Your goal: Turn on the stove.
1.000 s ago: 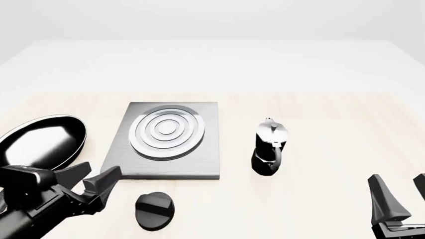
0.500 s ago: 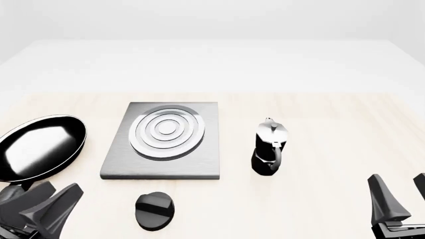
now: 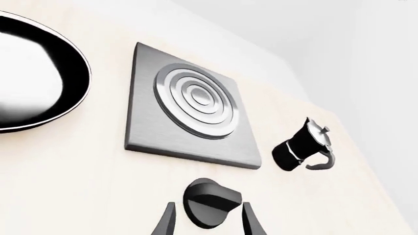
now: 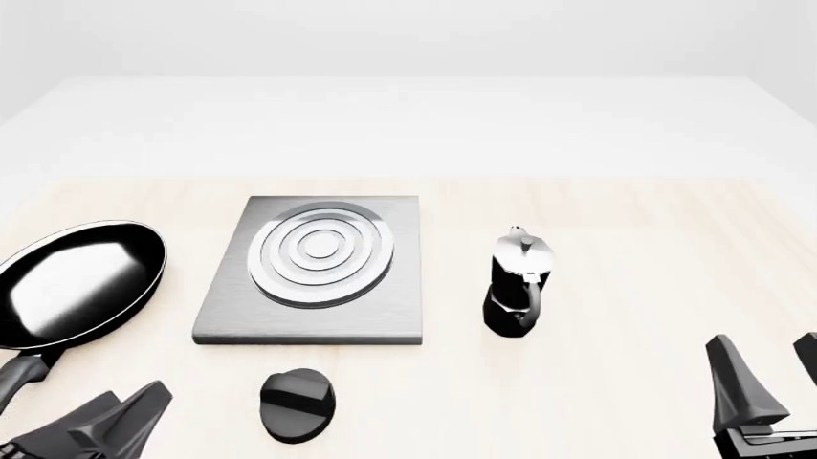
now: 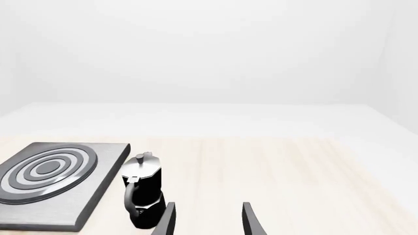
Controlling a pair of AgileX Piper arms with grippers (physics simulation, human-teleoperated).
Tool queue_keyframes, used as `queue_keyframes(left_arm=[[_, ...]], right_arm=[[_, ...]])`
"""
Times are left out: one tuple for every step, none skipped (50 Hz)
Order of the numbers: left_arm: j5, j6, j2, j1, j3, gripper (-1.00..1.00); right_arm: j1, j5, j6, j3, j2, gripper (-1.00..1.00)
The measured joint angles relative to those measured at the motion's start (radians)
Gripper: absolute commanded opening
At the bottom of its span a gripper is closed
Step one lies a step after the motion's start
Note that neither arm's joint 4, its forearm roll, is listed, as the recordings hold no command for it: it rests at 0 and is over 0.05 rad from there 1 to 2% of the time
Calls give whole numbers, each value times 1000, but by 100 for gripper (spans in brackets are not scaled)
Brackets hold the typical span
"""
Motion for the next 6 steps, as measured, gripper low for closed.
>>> queue_keyframes(left_arm=[[1,-4,-1,3,5,100],[2,-6,-1,7,10,100],[4,-8,-2,11,15,100],[6,-9,-2,14,20,100],[7,-10,-3,17,24,100],[9,-10,-3,21,28,100]], right_arm=[[0,0,0,0,0,100],[0,0,0,0,0,100],[0,0,-1,0,0,100],[0,0,-1,0,0,100],[0,0,-1,0,0,100],[0,0,-1,0,0,100]])
